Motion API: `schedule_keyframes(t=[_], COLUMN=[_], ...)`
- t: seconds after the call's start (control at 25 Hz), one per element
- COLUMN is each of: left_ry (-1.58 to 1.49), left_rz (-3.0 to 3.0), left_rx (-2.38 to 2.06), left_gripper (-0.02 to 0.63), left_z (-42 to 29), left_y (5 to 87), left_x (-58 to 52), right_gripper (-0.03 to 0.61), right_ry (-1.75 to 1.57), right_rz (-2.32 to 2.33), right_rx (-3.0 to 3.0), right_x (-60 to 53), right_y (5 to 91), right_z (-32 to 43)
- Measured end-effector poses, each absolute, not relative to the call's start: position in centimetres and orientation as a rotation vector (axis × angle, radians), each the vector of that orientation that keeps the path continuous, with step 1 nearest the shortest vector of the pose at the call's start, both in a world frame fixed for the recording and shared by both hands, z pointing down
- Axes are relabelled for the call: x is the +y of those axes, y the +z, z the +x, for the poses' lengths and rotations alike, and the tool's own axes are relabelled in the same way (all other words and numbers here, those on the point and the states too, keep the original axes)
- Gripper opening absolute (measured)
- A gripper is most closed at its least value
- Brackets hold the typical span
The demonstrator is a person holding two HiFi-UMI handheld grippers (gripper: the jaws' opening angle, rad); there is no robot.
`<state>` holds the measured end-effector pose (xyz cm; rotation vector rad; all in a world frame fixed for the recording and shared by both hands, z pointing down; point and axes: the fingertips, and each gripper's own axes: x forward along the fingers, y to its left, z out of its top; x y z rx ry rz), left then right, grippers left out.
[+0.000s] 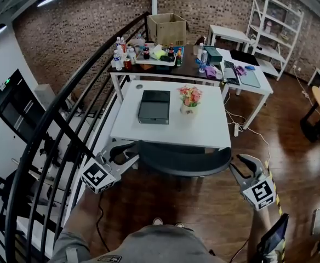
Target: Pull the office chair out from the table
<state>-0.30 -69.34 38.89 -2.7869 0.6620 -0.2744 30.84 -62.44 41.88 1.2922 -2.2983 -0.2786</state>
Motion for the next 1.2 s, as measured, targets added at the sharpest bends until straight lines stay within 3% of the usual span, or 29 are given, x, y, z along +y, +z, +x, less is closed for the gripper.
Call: schedule_keyframes(t=[0.24, 0.56, 0.96, 1.2], left_ry=[-0.383, -0.490, -0.504, -0.583], left_rz=[-2.691, -2.619, -2.619, -2.493], left_rx=[0.483, 0.337, 0.189, 0.173], left_gripper=[0.257, 0.287, 0.279, 0.191], left_z=[1.9, 5.9, 7.9, 7.5], left_y=[39.2, 39.7, 40.2, 40.5], left_x=[-69.3, -70.6, -70.5, -70.5], right_gripper=[0.253, 0.307, 0.301, 0.195], right_ry=[-0.363, -0.449, -0.557, -0.659], right_rz=[1.050, 0.893, 0.651, 0.622], right_rx=[-2.247, -2.152, -2.148, -2.080], right_x=[-63.9, -66.0, -67.4, -67.4], right_y=[42.3, 42.4, 43.2, 43.4], right_z=[28.0, 27.1, 21.7, 21.8])
